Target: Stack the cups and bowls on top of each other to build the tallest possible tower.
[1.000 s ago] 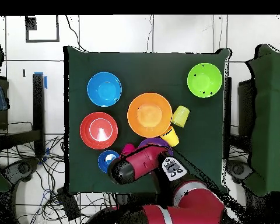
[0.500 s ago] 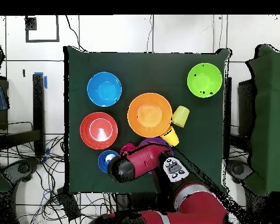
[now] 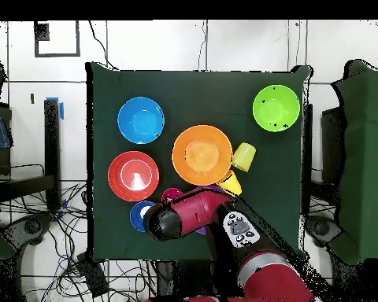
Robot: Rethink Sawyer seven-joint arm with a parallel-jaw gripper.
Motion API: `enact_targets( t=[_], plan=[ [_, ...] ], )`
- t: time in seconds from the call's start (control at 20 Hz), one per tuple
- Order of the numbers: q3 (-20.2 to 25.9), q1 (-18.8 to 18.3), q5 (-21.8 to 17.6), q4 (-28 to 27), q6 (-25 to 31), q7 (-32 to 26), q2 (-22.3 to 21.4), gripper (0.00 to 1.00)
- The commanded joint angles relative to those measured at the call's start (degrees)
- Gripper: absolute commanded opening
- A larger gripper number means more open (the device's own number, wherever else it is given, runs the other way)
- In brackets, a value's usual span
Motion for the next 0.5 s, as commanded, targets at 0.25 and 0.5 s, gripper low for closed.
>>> enact_targets(
  t=[0.25, 0.5],
  plan=[
    [6.01, 0.19, 5.58, -5.36, 10.66, 3.71, -3.01, 0.0],
    [5.48, 0.85, 5.78, -5.53, 11.39, 4.66, -4.13, 0.0]
  ],
)
